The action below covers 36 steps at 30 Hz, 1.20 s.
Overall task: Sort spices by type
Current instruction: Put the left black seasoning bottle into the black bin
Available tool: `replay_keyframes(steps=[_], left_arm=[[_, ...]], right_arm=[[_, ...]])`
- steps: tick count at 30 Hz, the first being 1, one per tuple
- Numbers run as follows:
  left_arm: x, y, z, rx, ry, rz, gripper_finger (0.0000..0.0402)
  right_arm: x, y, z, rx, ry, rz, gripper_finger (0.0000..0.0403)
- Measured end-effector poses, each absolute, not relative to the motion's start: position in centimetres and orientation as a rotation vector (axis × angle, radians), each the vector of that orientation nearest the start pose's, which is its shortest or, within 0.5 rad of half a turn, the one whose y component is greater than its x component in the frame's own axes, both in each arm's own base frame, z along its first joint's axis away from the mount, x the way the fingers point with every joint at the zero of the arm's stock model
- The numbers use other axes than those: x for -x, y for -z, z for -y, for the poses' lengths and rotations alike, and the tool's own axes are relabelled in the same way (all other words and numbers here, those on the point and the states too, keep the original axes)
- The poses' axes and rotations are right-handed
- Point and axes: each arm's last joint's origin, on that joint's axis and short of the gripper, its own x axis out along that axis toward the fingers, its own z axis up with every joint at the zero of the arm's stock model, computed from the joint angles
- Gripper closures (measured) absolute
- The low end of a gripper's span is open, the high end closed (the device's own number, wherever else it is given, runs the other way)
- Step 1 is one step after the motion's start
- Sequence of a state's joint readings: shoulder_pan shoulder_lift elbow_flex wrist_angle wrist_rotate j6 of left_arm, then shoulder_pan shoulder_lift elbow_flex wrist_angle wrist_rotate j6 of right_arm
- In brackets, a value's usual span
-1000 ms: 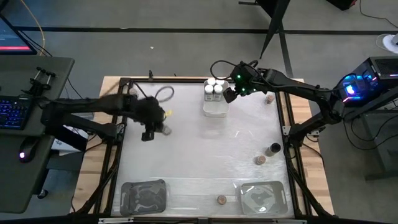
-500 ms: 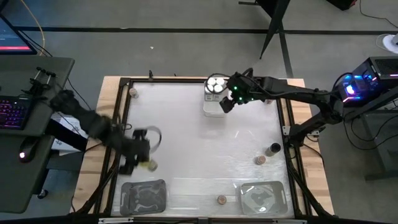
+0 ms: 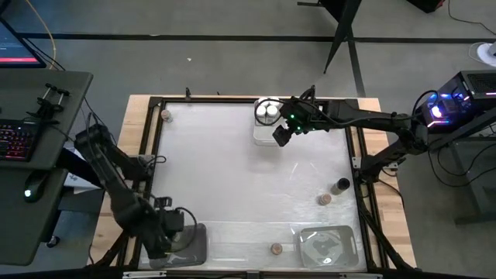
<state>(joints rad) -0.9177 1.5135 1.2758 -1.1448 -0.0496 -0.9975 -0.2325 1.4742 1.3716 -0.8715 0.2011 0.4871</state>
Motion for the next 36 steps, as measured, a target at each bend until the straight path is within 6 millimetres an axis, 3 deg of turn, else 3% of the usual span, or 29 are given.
replay_keyframes(steps=[5,14,21,34,36], left_arm=[[-16.8,-24.9,22.1,0.103,0.016,-1.546,0.0239],[-16.6,-22.8,20.9,0.044,-0.062,-1.567,0.0239],[-17.3,-23.3,20.6,0.066,-0.022,-1.524,0.0239],[-16.2,-22.9,21.2,0.117,-0.092,-1.521,0.0239],[-16.2,-22.9,21.2,0.132,-0.106,-1.521,0.0216]], right_arm=[[-28.9,-32.2,7.5,-0.463,0.639,-0.856,0.0128],[-29.0,-32.2,7.5,-0.5,0.657,-0.84,0.0128],[-29.0,-32.2,7.5,-0.503,0.658,-0.835,0.0128],[-29.0,-32.3,7.6,-0.491,0.679,-0.821,0.0128],[-29.0,-32.3,7.6,-0.491,0.679,-0.821,0.0128]])
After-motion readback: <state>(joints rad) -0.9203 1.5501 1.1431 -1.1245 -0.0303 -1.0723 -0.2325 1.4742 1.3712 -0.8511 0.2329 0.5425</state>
